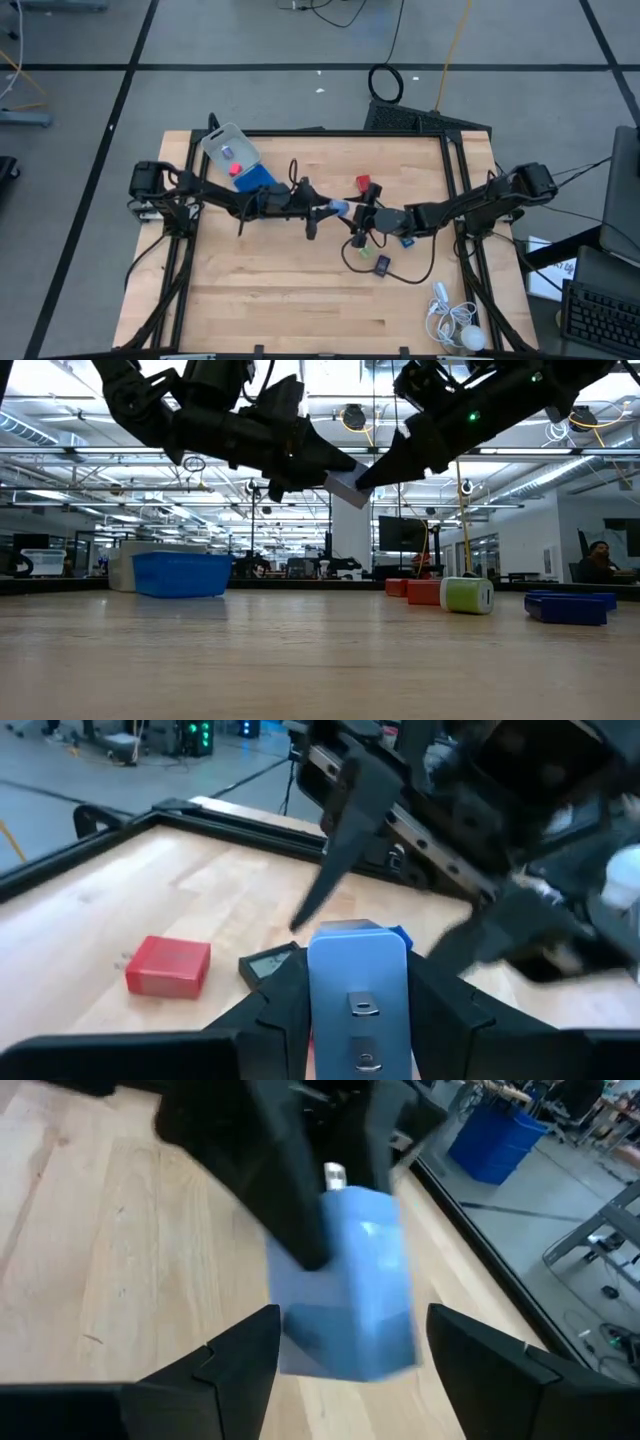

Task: Pick & Place Office items
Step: Put the light blue charger adapter into the gray bin

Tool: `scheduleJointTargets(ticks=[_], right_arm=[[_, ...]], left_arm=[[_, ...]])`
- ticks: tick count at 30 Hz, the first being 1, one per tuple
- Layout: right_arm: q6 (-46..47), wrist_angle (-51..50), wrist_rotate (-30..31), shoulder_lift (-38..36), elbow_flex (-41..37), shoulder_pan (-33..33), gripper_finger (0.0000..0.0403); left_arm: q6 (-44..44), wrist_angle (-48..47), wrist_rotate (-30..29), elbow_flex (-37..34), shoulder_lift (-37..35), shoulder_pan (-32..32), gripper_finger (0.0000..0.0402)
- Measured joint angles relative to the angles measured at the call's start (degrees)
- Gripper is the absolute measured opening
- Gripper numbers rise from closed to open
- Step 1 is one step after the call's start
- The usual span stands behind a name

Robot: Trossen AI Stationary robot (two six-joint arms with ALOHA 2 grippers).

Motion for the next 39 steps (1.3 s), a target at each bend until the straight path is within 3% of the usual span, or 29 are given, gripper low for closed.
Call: scheduleJointTargets(ticks=[5, 9, 13, 16, 21, 27, 31, 39], right_arm=[[3.53, -5.77, -2.82, -4.98, 0.0, 0.0, 0.0236], [6.5, -10.98, -2.9, -9.24, -0.19, 0.04, 0.0232], [7.48, -9.22, -6.18, -12.87, -3.9, 0.24, 0.0231], [7.44, -4.87, -7.33, -15.7, -7.4, 0.28, 0.023], [7.68, 0.68, -8.0, -20.92, -12.71, 0.26, 0.0225], [7.98, 11.43, -16.35, -26.78, -18.69, -0.15, 0.0219], [7.93, 16.36, -18.46, -29.67, -22.39, -0.16, 0.0219], [9.52, 17.25, -20.71, -34.79, -25.72, -1.52, 0.0219]], left_arm=[[1.18, -2.02, -0.44, 0.0, -1.18, -0.38, 0.0124], [1.98, -9.54, -4.59, 0.03, -5.35, -0.43, 0.0124], [3.84, -18.07, -5.68, 0.0, -11.15, -1.55, 0.0124], [6.61, -18.84, -5.62, -1.79, -15.61, -3.13, 0.0124], [7.19, -15.33, -7.02, -8.45, -24.16, -4.43, 0.0124], [7.87, -14.14, -10.67, -18.45, -35.28, -4.2, 0.0124], [9.35, -11.23, -11.72, -24.68, -42.15, -4.19, 0.0124], [9.72, -9.91, -22.96, -33.54, -54.64, -4.1, 0.0124]])
